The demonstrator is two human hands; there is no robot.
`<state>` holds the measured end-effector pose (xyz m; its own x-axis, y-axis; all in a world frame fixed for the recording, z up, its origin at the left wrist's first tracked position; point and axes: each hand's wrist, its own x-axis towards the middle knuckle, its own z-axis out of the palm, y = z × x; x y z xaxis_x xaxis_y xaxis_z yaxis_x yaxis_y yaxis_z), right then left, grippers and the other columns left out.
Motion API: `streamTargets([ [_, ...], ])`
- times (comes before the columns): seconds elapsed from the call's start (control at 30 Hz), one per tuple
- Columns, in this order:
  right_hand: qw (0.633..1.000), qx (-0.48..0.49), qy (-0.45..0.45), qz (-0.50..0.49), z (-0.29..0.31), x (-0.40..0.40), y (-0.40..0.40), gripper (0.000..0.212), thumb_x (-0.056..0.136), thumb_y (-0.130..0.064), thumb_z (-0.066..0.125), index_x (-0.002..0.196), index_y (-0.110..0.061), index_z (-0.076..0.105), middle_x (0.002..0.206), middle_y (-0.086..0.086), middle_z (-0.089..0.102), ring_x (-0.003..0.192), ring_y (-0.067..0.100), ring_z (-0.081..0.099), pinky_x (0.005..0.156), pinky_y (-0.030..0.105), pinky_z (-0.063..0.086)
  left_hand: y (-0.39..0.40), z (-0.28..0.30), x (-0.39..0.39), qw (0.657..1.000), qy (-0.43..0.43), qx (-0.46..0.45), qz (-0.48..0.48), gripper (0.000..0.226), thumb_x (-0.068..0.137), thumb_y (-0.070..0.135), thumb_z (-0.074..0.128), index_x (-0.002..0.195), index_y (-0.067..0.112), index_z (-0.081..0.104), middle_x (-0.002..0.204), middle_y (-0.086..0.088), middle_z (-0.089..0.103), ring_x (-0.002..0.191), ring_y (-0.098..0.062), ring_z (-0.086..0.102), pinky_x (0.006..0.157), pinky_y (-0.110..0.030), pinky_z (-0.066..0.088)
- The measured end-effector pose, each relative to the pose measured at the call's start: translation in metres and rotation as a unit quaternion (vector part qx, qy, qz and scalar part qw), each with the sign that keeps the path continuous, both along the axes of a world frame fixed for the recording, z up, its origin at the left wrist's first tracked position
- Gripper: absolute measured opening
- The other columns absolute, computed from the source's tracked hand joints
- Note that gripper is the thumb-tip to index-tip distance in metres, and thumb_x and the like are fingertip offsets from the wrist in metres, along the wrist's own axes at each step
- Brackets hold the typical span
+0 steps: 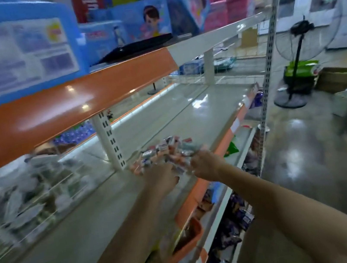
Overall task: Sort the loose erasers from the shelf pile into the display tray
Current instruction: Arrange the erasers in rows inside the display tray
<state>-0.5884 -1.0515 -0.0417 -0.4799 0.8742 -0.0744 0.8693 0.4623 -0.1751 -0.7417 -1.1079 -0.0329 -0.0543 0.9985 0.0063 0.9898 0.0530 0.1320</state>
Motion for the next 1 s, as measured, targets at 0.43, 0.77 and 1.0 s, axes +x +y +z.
streamTargets([
  [0.43, 0.996, 0.003, 0.084, 0.029, -0.015, -0.005, 0.149, 0.035, 0.082, -0.008, 0.051, 0.116, -0.007, 0.059, 0.111, 0.012, 0.056, 0.099, 0.027, 0.056, 0.078, 0.034, 0.051, 0.109, -0.042, -0.017, 0.997, -0.030, 0.041, 0.058, 0.048, 0.088, 0.038, 0.055, 0.132, 0.022, 0.047, 0.130, -0.003, 0.052, 0.120, -0.023, 0.048, 0.092, -0.036, 0.045],
  [0.77, 0.973, -0.032, 0.152, 0.171, -0.037, -0.001, 0.194, 0.029, 0.083, -0.015, 0.058, 0.111, -0.009, 0.060, 0.109, 0.010, 0.056, 0.105, 0.024, 0.050, 0.087, 0.030, 0.039, 0.105, -0.049, 0.002, 0.975, -0.125, 0.085, 0.165, 0.037, 0.082, 0.035, 0.068, 0.118, 0.026, 0.062, 0.129, 0.005, 0.057, 0.118, -0.018, 0.052, 0.092, -0.034, 0.046],
  [1.0, 0.915, -0.157, 0.311, 0.202, -0.024, 0.015, 0.199, 0.028, 0.080, -0.006, 0.068, 0.105, -0.014, 0.058, 0.102, 0.001, 0.059, 0.090, 0.013, 0.060, 0.081, 0.024, 0.052, 0.089, -0.047, 0.018, 0.939, -0.178, 0.134, 0.262, 0.023, 0.080, 0.027, 0.071, 0.102, 0.027, 0.065, 0.104, 0.007, 0.063, 0.089, -0.009, 0.058, 0.075, -0.024, 0.049],
])
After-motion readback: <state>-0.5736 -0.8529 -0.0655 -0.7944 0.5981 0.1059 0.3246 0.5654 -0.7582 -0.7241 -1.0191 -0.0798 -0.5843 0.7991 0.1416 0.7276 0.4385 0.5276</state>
